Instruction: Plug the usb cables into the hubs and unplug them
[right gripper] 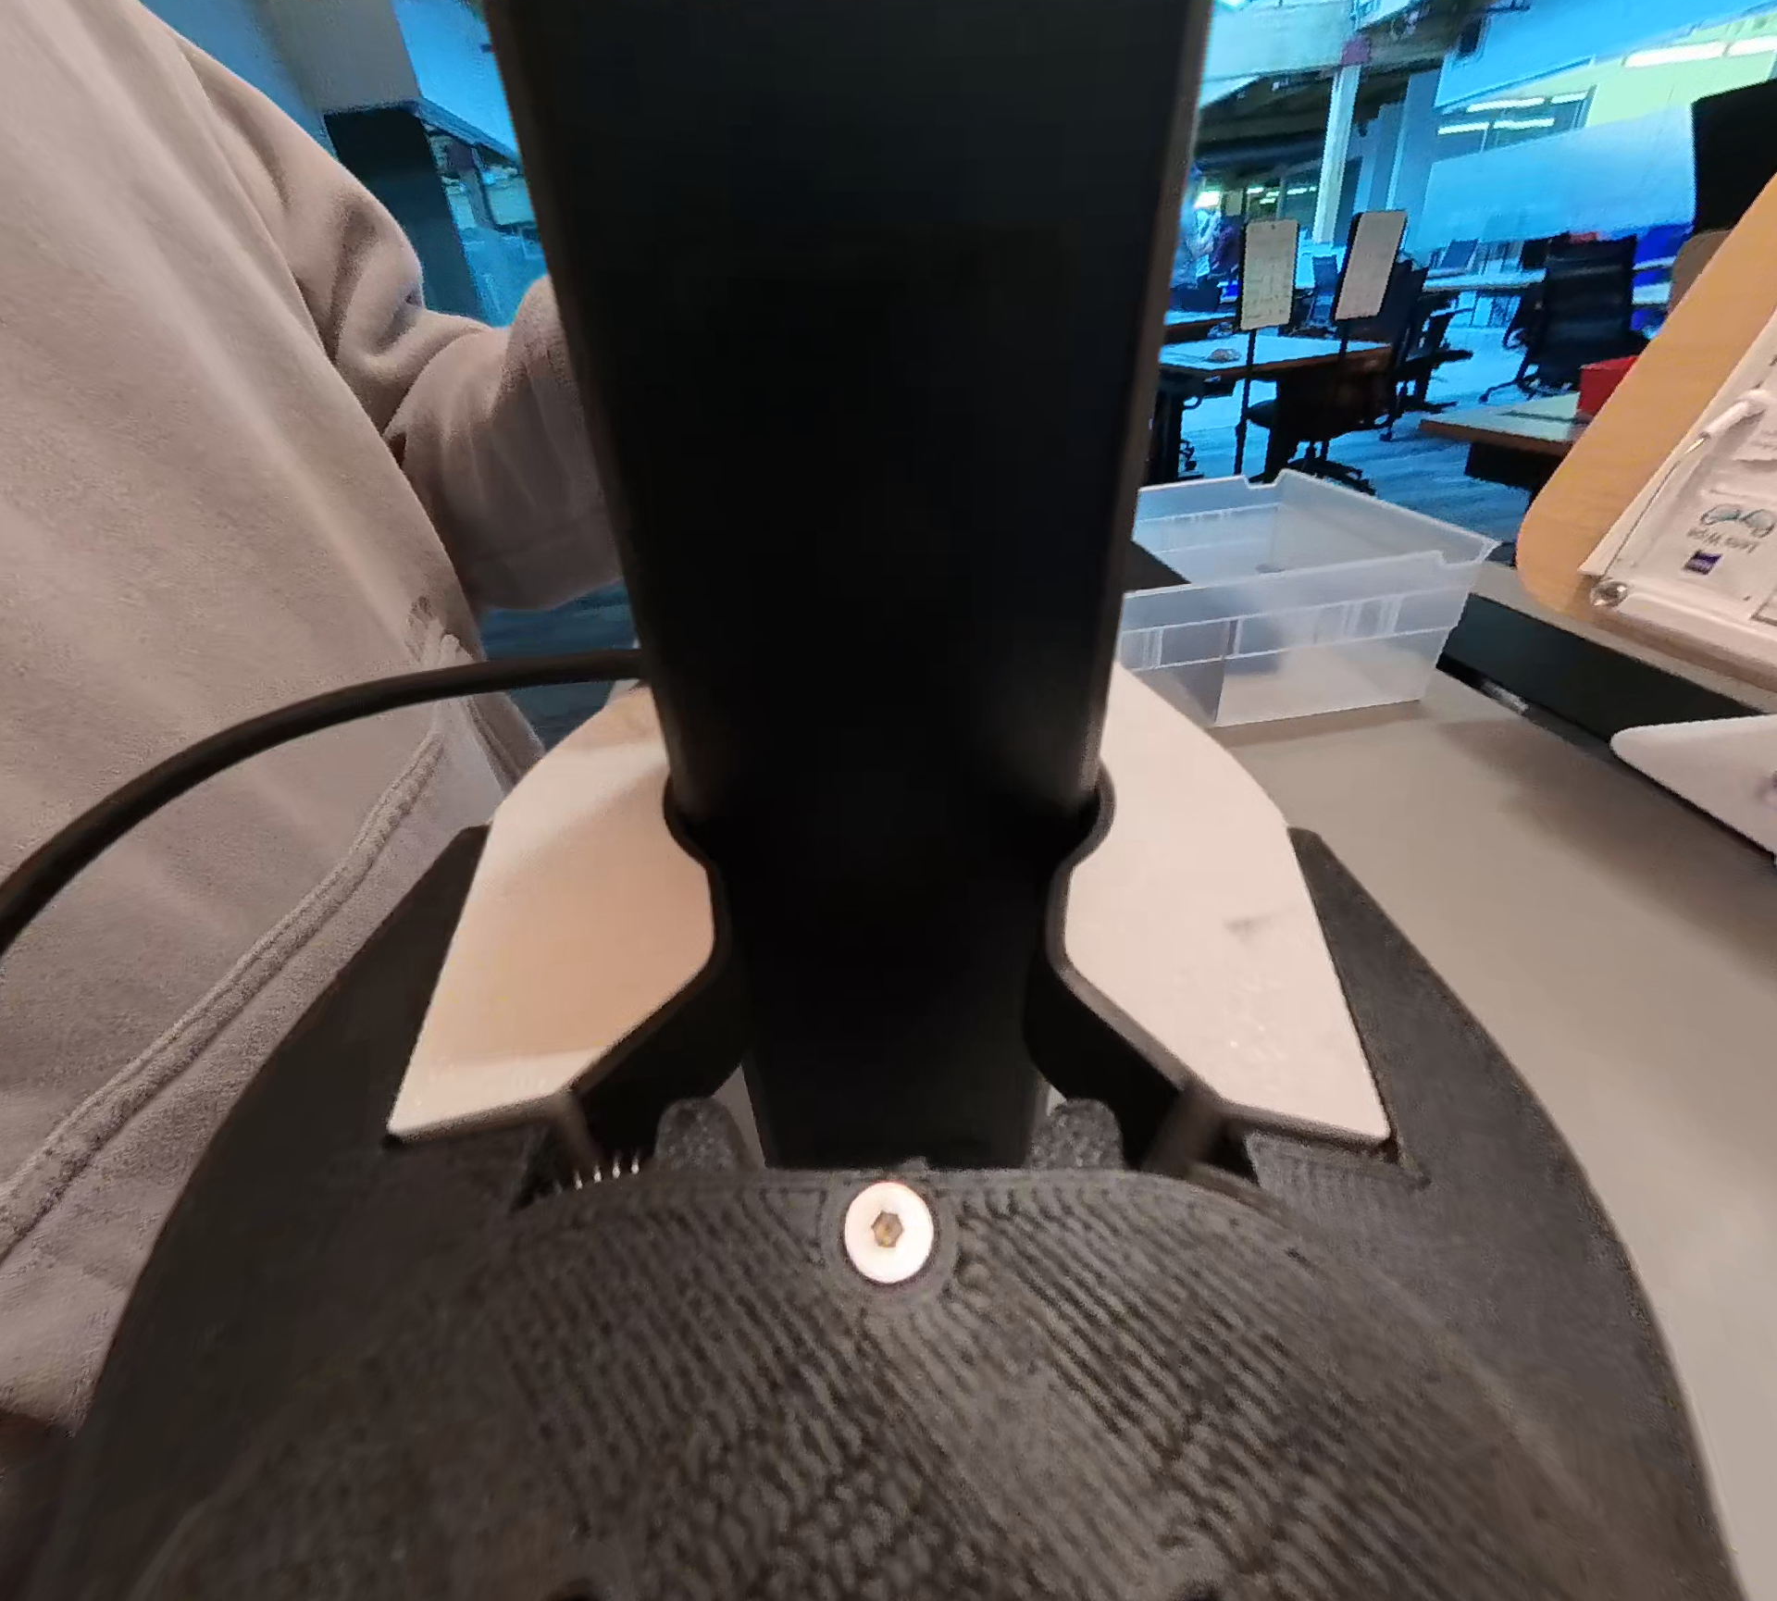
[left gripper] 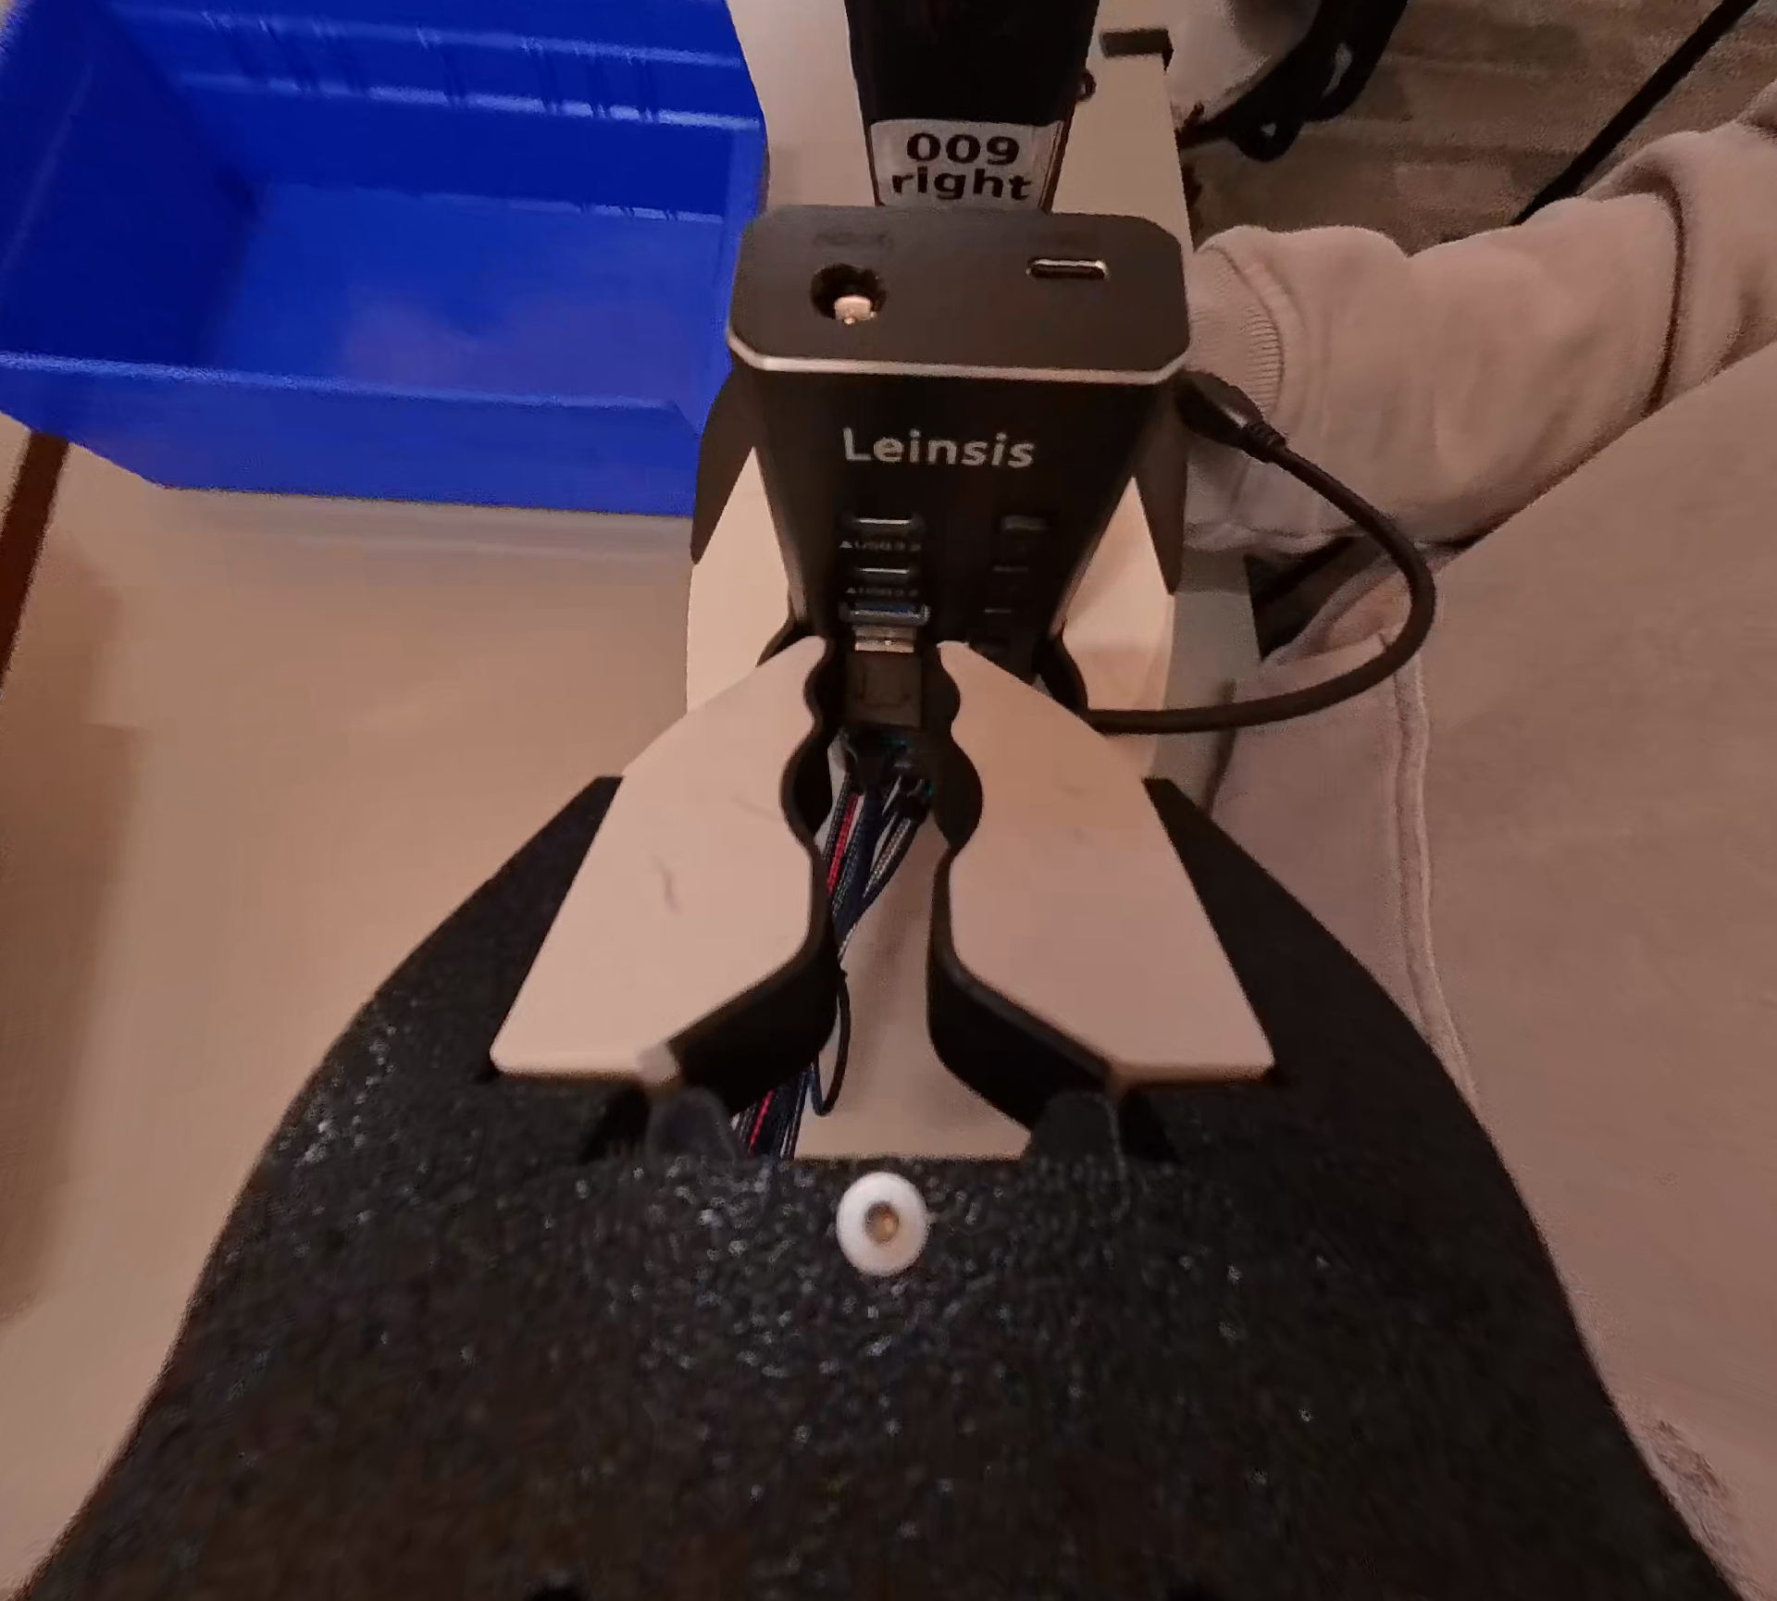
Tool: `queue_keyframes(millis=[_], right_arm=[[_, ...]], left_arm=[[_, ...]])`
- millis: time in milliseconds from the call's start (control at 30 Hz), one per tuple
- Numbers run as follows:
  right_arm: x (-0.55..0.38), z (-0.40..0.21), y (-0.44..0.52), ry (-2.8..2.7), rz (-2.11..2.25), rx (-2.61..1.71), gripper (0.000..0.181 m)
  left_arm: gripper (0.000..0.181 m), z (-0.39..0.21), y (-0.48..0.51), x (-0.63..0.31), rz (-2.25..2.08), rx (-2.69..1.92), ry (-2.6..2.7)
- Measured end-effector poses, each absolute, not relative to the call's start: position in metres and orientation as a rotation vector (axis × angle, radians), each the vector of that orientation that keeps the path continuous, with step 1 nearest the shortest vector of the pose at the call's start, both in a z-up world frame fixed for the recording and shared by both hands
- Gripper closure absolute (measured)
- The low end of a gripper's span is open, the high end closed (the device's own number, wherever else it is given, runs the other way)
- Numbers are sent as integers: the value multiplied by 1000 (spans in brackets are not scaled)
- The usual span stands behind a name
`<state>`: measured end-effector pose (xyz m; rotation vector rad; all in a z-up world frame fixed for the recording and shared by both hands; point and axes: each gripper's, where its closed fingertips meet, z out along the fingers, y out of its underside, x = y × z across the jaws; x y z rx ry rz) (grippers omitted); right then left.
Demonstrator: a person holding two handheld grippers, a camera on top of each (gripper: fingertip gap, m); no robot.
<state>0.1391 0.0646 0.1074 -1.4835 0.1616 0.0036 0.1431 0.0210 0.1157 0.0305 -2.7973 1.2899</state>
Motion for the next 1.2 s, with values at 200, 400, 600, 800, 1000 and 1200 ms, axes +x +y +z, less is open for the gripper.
queue_keyframes(millis=[200,400,600,800,1000,1200], right_arm=[[143,119,54,189,-30,-1394,108],[140,121,55,169,-33,-1415,108],[137,120,60,165,-6,-1418,109],[132,119,66,149,19,-1437,108],[134,114,67,157,27,-1444,108],[137,107,68,168,11,-1480,108]], left_arm=[[170,153,37,150,1640,171,-2561],[166,138,39,147,1665,129,-2587],[170,130,32,141,1699,54,-2631],[181,132,35,141,1740,116,-2550],[181,127,36,143,1765,164,-2549],[181,122,37,146,1777,164,-2600]])
